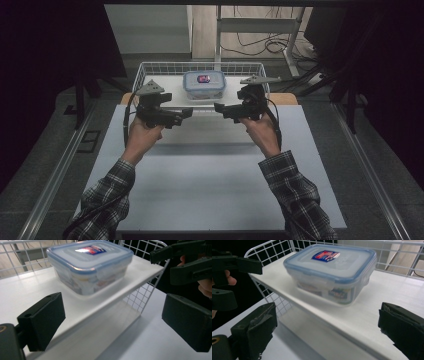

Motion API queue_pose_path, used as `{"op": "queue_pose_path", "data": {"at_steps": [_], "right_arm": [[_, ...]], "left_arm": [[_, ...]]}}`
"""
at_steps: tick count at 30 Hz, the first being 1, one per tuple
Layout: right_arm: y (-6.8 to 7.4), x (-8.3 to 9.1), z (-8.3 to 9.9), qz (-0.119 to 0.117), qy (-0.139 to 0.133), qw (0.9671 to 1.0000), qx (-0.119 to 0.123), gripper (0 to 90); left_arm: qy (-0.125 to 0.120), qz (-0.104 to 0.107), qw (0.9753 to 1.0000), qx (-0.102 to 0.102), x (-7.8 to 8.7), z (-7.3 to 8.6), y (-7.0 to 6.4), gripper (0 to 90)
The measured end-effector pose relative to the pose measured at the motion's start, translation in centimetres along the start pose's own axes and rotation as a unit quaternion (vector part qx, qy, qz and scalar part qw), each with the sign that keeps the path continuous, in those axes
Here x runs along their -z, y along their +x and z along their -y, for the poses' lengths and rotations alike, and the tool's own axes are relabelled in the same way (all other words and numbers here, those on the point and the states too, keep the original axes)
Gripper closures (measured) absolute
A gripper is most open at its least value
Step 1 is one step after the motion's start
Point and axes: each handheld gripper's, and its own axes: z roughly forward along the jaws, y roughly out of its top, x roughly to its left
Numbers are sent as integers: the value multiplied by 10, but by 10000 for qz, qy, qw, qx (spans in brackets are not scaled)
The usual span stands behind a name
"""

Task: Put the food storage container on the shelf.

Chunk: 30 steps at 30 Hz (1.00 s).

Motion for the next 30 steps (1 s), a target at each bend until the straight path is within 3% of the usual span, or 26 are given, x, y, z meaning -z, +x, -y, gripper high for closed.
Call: {"op": "queue_pose_path", "data": {"at_steps": [11, 13, 16, 22, 30], "right_arm": [[21, 24, 37, -183, 74, 9995, 265, 4], [25, 28, 45, -207, 67, 9993, 302, 1], [32, 37, 64, -243, 49, 9992, 329, 0], [37, 50, 96, -248, 94, 9990, 369, 0], [39, 62, 157, -33, 170, 9995, 259, 0]], "left_arm": [[69, 27, 9999, -106, 26, 42, -16, 62], [17, 114, 9999, -3, 35, 61, -21, 62], [-16, 160, 9999, 45, 41, 78, -25, 61], [47, -1, 10000, 29, 54, 116, -36, 55], [129, -152, 9997, 157, 66, 169, -45, 43]]}}
